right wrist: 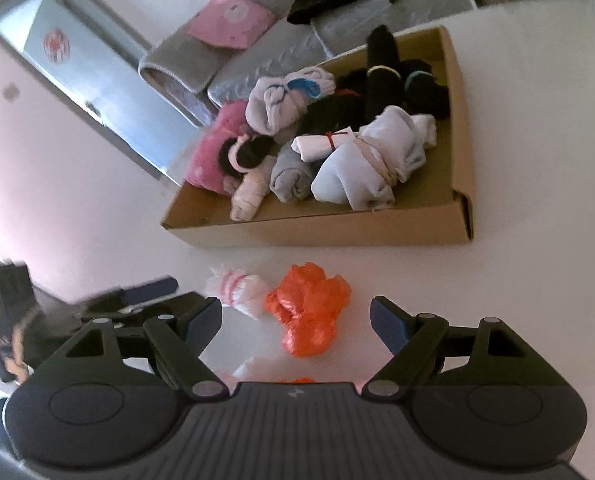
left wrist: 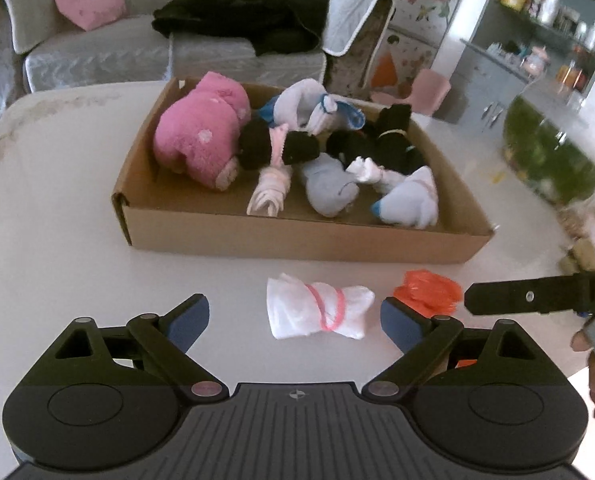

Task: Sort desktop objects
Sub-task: 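Move both tools back over the remaining items on the table, then grasp the white sock with pink band with the left tool while the right grasps the orange bundle, then carry both held items over the box and lower them inside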

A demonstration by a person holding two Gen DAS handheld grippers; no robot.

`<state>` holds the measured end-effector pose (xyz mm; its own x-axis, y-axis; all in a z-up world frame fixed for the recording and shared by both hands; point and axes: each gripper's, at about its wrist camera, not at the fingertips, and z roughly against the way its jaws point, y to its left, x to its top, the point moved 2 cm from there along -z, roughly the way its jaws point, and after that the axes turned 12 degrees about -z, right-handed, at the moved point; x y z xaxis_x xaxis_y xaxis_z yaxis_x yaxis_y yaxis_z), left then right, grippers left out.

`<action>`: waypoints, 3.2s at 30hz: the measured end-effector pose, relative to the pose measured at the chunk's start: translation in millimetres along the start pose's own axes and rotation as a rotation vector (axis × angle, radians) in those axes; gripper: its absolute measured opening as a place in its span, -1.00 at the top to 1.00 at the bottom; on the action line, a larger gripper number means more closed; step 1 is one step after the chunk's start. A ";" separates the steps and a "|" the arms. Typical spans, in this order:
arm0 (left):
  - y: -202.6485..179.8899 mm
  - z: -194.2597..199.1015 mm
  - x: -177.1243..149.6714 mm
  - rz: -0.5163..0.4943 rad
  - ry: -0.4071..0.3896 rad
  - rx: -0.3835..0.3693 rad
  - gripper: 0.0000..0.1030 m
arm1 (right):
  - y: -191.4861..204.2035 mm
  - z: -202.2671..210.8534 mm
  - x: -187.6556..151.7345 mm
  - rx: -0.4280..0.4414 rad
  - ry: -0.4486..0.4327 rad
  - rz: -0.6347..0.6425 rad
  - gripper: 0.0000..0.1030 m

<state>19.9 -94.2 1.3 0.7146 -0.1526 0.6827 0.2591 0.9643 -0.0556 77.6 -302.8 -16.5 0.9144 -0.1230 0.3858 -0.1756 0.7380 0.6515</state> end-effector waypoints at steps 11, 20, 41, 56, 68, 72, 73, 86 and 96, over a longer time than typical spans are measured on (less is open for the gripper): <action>-19.0 -31.1 -5.1 -0.140 0.024 0.076 -0.86 | 13.2 -17.0 -20.1 -0.147 -0.019 0.245 -0.53; -17.1 -35.2 -6.4 -0.120 0.010 0.096 -0.87 | 25.8 -29.8 -26.6 -0.228 -0.033 0.409 -0.45; -13.2 -23.1 -10.1 -0.119 0.008 0.049 -0.35 | 23.0 -29.2 -17.7 -0.182 -0.036 0.352 0.14; -13.5 14.2 -3.7 -0.109 -0.064 0.055 -0.33 | 16.4 12.3 1.2 -0.110 -0.098 0.247 0.15; -12.8 62.9 31.0 -0.150 -0.163 0.117 -0.33 | 31.7 65.1 27.2 -0.030 -0.183 0.199 0.15; -15.4 73.9 40.4 -0.161 -0.191 0.132 -0.34 | 38.0 75.7 33.9 -0.001 -0.200 0.193 0.15; -16.4 76.2 42.5 -0.164 -0.196 0.137 -0.34 | 39.4 78.2 35.9 0.006 -0.205 0.192 0.15; -16.3 84.1 73.5 -0.153 -0.251 0.133 -0.34 | 51.2 87.9 60.1 0.050 -0.235 0.184 0.15; 1.5 55.1 90.2 -0.127 -0.218 0.120 -0.34 | 47.5 70.6 87.1 0.051 -0.228 0.159 0.15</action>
<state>48.9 -94.7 102.9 0.5210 -0.2366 0.8201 0.2497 0.9610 0.1186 123.1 -325.3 94.1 0.7693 -0.1583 0.6190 -0.3341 0.7262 0.6009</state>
